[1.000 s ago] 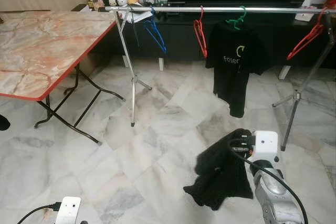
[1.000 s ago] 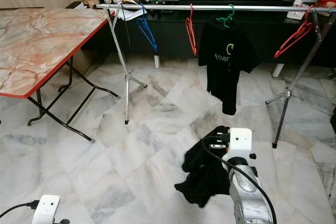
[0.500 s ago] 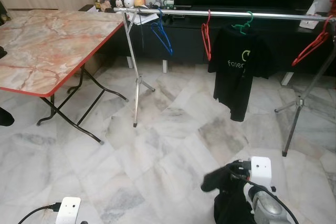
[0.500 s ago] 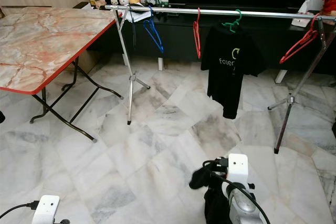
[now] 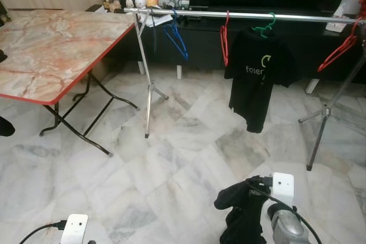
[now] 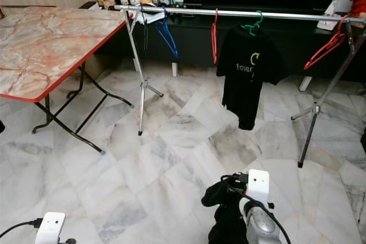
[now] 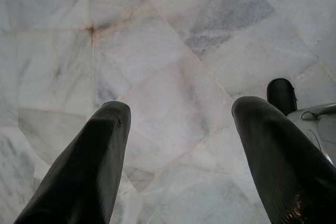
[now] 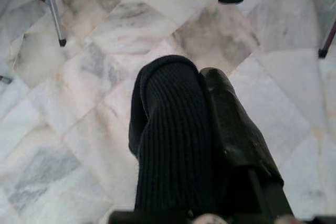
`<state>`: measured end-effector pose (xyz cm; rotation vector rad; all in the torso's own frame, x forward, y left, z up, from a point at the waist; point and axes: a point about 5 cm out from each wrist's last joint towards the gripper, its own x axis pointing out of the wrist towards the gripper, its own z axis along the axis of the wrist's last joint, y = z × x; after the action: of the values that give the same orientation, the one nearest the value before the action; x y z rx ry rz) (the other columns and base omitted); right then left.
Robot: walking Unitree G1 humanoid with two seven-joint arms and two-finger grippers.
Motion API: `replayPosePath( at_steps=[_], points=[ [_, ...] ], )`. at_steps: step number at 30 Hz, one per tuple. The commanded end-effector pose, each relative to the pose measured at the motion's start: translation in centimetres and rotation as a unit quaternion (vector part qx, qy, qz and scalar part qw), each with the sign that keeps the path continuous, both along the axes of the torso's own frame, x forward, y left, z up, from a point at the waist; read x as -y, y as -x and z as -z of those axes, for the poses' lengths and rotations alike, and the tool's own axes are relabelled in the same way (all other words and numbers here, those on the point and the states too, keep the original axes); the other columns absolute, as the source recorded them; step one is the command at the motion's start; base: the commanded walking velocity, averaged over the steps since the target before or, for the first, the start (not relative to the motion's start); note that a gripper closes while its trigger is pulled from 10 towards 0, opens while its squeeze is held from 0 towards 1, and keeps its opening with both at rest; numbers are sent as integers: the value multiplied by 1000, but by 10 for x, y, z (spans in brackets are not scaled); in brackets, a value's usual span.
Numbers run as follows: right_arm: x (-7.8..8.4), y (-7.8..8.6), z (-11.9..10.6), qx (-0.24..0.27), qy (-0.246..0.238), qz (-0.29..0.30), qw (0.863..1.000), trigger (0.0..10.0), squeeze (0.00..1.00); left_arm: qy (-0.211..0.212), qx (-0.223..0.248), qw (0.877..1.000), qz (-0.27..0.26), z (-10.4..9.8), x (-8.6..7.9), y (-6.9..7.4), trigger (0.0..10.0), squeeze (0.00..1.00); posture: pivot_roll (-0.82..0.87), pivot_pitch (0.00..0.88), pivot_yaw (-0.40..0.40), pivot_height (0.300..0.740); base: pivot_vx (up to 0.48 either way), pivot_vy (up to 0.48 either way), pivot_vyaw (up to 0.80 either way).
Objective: Hang hanger
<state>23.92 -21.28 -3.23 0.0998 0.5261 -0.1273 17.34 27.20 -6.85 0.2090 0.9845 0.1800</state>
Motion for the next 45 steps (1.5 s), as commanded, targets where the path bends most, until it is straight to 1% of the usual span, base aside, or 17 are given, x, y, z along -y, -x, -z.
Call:
replayPosePath(
  at_steps=[1, 3, 6, 9, 11, 15, 18, 21, 23, 26, 30, 32, 34, 37, 40, 45],
  points=[
    [-5, -4, -1, 6, -14, 1, 1000, 10000, 0, -3, 0, 1000, -9, 0, -2, 1, 10000, 0, -103, 28, 57, 740, 0, 0, 0],
    [-6, -1, 4, -16, -5, -8, 1000, 10000, 0, -1, -1, 1000, -14, 1, -1, 2, 10000, 0, -86, 28, 48, 740, 0, 0, 0],
    [-5, 1, 7, -28, 2, -14, 1000, 10000, 0, 0, 0, 1000, -18, 1, -1, 3, 10000, 0, -79, 31, 41, 740, 0, 0, 0],
    [-1, 3, 8, -29, 2, -13, 1000, 10000, 0, 6, 2, 1000, -25, 3, 1, 4, 10000, 0, -65, 41, 23, 740, 0, 0, 0],
    [-2, 2, 7, -27, -6, -14, 1000, 10000, 0, 16, 7, 999, -32, 3, 3, 6, 10000, 0, -65, 48, 15, 740, 0, 0, 0],
    [-5, 1, 8, -27, -9, -17, 999, 10000, 0, 26, 7, 999, -35, 5, 4, 8, 10000, 0, -71, 59, 16, 740, 0, 0, 0],
    [-4, 3, 9, -28, -17, -6, 999, 10000, 0, 32, -1, 999, -30, 6, 5, 11, 10000, 0, -80, 66, 19, 740, 0, 0, 0],
    [-2, 5, 11, -33, -20, 0, 999, 10000, 0, 33, 1, 999, -31, 7, 5, 11, 10000, 0, -95, 73, 23, 740, 0, 0, 0],
    [0, 9, 14, -43, -22, 8, 999, 10000, 0, 33, -1, 999, -27, 7, 5, 12, 10000, 0, -96, 75, 23, 740, 298, 0, 0],
    [0, 9, 14, -47, -23, 9, 999, 10000, 0, 33, -2, 999, -22, 6, 5, 11, 10000, 0, -107, 82, 31, 740, 305, 0, 0],
    [-6, 2, 12, -49, -33, 26, 998, 10000, 0, 34, -4, 999, -17, 6, 5, 10, 10000, 0, -122, 71, 36, 740, 304, 0, 0],
    [-6, 2, 12, -50, -34, 27, 998, 10000, 0, 34, -4, 999, -17, 6, 5, 10, 10000, 0, -122, 71, 36, 740, 300, 0, 0],
    [-11, 10, 21, -85, -27, 17, 996, 10000, 0, 35, -3, 999, -16, 6, 6, 9, 10000, 0, -110, 65, 30, 740, 304, 0, 0],
    [-13, 14, 24, -97, -23, 11, 995, 10000, 0, 35, -2, 999, -19, 6, 6, 9, 10000, 0, -110, 62, 29, 740, 303, 0, 0],
    [-11, 12, 22, -87, -26, 11, 996, 10000, 0, 33, -1, 999, -22, 6, 5, 9, 10000, 0, -114, 58, 30, 740, 303, 0, 0],
    [-11, 12, 22, -85, -28, 12, 996, 10000, 0, 33, -3, 999, -20, 6, 5, 9, 10000, 0, -120, 49, 33, 740, 305, 0, 0]
  ],
)
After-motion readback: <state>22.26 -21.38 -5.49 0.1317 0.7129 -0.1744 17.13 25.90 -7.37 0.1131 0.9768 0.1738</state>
